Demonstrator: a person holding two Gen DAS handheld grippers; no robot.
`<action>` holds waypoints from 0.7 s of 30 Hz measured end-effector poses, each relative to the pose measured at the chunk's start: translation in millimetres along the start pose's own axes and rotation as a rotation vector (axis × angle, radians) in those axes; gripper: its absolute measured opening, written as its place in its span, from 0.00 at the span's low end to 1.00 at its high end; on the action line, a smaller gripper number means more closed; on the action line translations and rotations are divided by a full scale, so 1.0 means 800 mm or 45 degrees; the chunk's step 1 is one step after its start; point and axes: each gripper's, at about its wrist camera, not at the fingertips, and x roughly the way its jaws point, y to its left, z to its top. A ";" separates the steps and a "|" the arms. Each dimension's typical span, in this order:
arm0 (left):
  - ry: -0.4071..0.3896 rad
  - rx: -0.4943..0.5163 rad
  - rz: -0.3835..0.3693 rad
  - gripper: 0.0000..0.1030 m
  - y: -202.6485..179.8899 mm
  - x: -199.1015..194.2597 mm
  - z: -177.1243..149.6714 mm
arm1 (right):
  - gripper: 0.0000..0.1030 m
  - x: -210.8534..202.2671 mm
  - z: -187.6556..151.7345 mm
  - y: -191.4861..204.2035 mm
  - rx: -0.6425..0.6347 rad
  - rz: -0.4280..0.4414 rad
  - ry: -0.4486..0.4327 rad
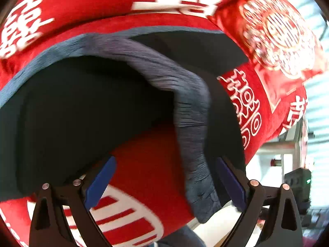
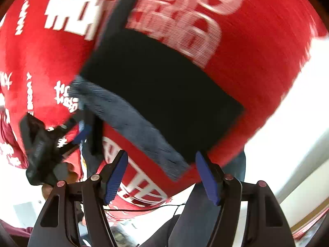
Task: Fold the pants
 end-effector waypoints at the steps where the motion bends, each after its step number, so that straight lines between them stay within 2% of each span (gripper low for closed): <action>1: 0.000 0.027 0.011 0.95 -0.002 0.008 -0.001 | 0.70 0.004 -0.003 -0.013 0.016 0.012 -0.004; 4: 0.043 0.035 0.024 0.95 -0.011 0.027 -0.004 | 0.70 0.018 -0.004 -0.031 0.021 0.054 -0.002; 8: 0.115 0.032 0.084 0.95 -0.022 0.055 -0.011 | 0.65 0.039 -0.001 -0.044 0.082 0.182 0.030; 10: 0.108 0.028 0.123 0.88 -0.019 0.056 -0.012 | 0.49 0.048 0.000 -0.045 0.113 0.207 0.058; 11: 0.105 0.029 0.137 0.78 -0.020 0.054 -0.012 | 0.25 0.051 -0.001 -0.047 0.126 0.215 0.081; 12: 0.107 0.030 0.142 0.61 -0.021 0.052 -0.010 | 0.16 0.048 0.002 -0.047 0.138 0.244 0.107; 13: 0.115 0.027 0.124 0.52 -0.022 0.051 -0.006 | 0.09 0.041 0.005 -0.043 0.132 0.257 0.113; 14: 0.133 0.016 0.082 0.33 -0.024 0.050 -0.001 | 0.08 0.034 0.006 -0.040 0.120 0.277 0.113; 15: 0.155 -0.006 0.039 0.30 -0.026 0.049 0.005 | 0.08 0.022 0.012 -0.033 0.102 0.306 0.107; 21: 0.053 -0.002 -0.004 0.30 -0.063 0.019 0.062 | 0.08 -0.053 0.091 0.027 -0.047 0.403 0.034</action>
